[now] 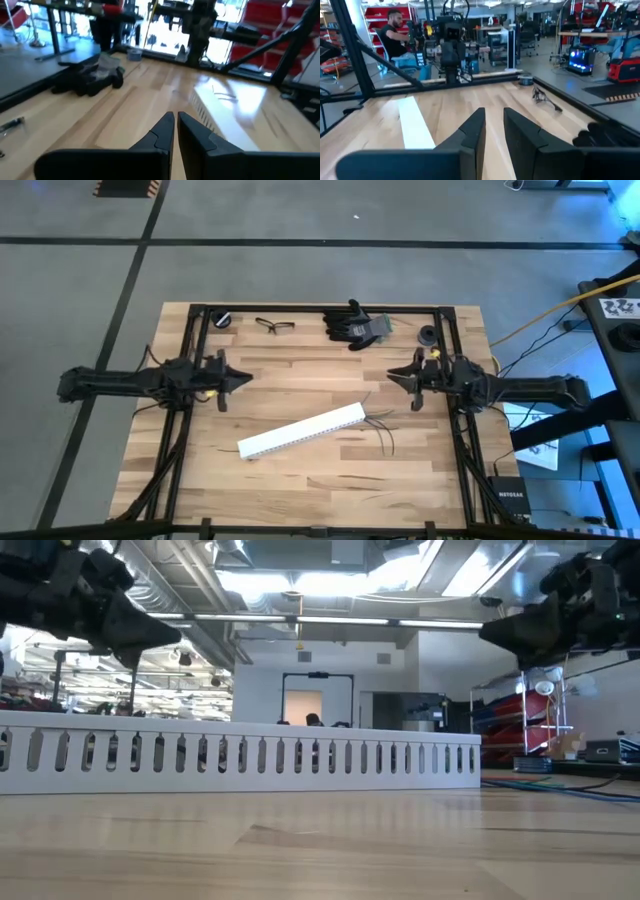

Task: Ziptie cables
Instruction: Return to home position

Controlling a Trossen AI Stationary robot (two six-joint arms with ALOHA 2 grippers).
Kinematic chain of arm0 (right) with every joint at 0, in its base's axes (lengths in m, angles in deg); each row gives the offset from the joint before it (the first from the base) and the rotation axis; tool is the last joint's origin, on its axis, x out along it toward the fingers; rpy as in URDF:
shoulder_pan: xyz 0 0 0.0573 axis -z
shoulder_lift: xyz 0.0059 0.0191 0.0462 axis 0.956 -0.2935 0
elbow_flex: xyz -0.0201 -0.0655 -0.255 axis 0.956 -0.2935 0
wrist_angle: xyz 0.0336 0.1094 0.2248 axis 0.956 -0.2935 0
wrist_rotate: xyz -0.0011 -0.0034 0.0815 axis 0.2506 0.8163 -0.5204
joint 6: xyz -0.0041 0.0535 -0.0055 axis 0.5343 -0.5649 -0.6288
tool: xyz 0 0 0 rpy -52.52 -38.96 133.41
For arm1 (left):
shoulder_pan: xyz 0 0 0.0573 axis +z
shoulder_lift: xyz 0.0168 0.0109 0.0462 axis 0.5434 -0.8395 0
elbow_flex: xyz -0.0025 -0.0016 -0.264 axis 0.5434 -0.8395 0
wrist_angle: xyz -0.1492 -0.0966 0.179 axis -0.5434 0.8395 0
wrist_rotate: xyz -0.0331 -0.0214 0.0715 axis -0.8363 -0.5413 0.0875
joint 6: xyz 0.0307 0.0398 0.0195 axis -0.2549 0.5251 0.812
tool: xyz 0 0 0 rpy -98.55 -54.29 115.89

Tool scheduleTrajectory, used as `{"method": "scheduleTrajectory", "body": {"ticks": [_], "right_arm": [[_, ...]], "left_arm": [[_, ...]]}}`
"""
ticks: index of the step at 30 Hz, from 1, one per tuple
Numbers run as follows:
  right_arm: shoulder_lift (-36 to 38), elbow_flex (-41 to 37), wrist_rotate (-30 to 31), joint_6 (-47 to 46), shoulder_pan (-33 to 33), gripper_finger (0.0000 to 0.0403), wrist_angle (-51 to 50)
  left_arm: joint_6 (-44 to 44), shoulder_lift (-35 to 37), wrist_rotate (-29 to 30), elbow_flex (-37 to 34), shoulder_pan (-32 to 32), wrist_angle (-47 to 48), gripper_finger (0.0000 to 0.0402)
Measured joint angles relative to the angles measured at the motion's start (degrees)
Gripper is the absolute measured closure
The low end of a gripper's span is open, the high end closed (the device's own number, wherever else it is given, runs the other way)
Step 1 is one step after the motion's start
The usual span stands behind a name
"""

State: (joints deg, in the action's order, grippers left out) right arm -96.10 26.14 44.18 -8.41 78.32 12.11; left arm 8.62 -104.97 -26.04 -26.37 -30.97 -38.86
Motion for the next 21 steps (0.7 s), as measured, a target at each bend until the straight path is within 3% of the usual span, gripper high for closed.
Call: {"method": "scheduleTrajectory", "body": {"ticks": [9,14,21], "right_arm": [[14.6,0.0,-1.2,-0.4,-0.1,0.0347,-13.2],[17.6,0.0,-2.7,-1.1,-0.1,0.0347,-15.9],[17.7,0.0,-2.7,-2.6,-0.2,0.0347,-17.8]], "left_arm": [[-0.3,11.8,-3.5,-4.6,-1.2,0.5,0.0394],[1.9,15.7,-5.7,-4.8,-1.1,1.1,0.0394],[3.9,15.5,-5.8,-4.8,-1.1,1.7,0.0394]]}}
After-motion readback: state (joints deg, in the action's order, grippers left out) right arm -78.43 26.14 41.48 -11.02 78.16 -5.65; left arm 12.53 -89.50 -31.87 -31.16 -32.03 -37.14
